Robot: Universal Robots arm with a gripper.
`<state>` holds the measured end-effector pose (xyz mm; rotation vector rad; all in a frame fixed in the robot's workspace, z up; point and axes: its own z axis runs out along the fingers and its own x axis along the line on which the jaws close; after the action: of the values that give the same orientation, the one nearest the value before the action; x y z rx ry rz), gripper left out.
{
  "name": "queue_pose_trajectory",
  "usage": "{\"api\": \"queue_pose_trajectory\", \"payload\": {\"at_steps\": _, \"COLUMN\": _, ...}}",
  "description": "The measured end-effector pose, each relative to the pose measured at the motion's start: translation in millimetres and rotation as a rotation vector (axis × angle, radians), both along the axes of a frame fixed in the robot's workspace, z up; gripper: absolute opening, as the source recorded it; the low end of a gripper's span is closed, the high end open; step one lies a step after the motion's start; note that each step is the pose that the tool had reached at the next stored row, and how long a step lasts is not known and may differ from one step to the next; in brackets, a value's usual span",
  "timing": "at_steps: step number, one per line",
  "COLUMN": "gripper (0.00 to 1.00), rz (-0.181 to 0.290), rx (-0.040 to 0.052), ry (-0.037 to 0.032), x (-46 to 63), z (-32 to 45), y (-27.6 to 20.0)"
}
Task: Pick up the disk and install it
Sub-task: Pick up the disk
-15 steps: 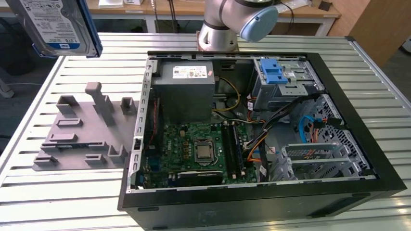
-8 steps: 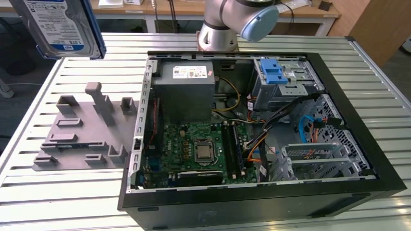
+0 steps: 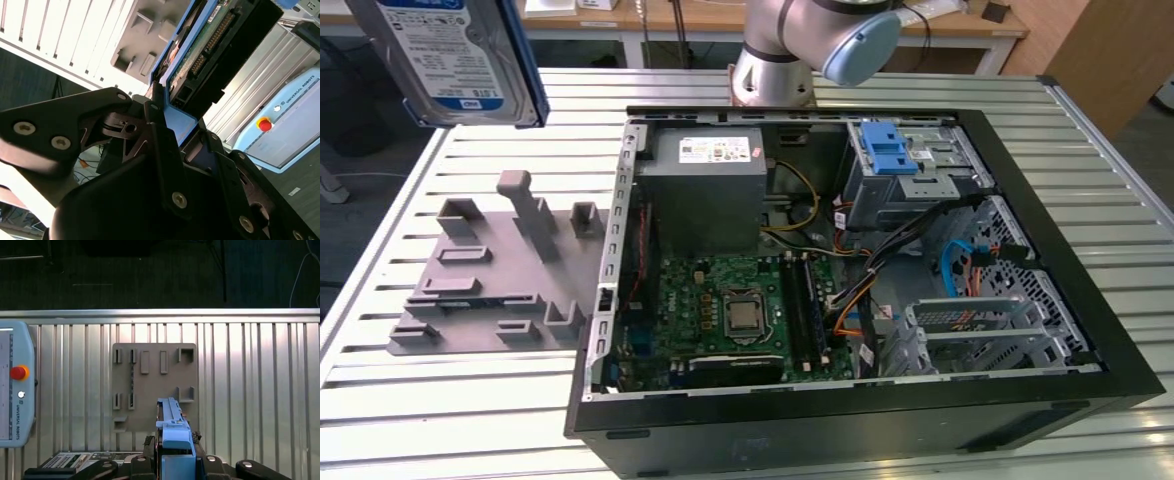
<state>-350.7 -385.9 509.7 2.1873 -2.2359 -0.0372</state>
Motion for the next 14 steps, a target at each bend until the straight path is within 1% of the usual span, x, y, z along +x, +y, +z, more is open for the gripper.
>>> {"api": "queue_pose_trajectory", "payload": {"at_steps": 6, "gripper": 0.36, "rz": 0.000, "rx": 0.0000, "ry": 0.0020, "x": 7.1, "z": 0.0, "y": -5.4}}
{"api": "queue_pose_trajectory", "payload": {"at_steps": 14, "gripper": 0.36, "rz": 0.000, "rx": 0.0000, "ry": 0.0034, "x": 14.7, "z": 0.0, "y": -8.6}}
